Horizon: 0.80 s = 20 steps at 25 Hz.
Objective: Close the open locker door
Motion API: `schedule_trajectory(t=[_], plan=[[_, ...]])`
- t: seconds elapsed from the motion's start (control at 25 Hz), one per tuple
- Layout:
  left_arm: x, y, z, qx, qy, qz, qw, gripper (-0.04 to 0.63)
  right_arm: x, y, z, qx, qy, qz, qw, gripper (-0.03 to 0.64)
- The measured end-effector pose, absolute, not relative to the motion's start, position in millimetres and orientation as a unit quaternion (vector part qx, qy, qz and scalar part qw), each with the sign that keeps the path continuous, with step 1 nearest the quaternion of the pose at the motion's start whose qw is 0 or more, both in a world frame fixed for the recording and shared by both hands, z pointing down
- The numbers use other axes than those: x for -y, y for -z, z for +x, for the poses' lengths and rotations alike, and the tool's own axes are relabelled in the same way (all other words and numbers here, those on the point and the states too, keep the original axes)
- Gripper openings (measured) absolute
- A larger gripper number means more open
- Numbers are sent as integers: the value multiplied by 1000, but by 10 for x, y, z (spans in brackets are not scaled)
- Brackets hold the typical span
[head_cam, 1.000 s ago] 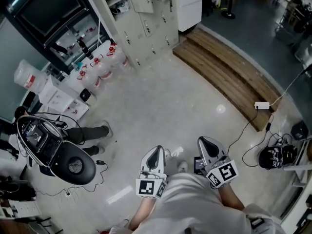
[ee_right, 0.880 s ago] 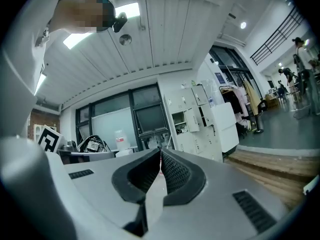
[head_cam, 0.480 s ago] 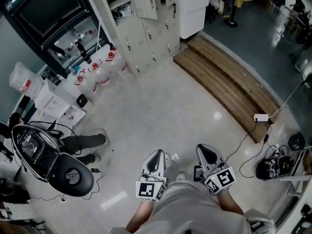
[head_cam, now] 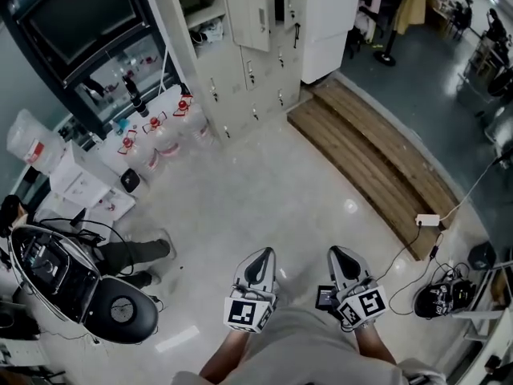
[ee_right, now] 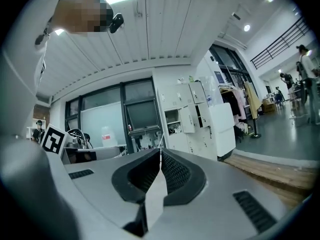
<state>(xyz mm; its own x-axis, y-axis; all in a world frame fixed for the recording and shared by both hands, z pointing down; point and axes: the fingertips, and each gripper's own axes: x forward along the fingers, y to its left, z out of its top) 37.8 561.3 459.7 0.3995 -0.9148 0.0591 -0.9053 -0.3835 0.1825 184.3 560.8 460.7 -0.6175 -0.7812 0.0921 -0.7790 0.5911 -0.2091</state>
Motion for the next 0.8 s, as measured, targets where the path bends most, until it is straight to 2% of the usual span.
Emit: schedule_trajectory(t=[0.48, 0.8], plan=[[-5016, -4553, -102, 536, 23, 840, 83, 9, -5006, -4670, 1238, -892, 137, -431, 10, 31], [-4790, -4607, -185, 551, 13, 829, 94, 9, -4617, -4716, 1173, -897, 141, -419, 6, 31]])
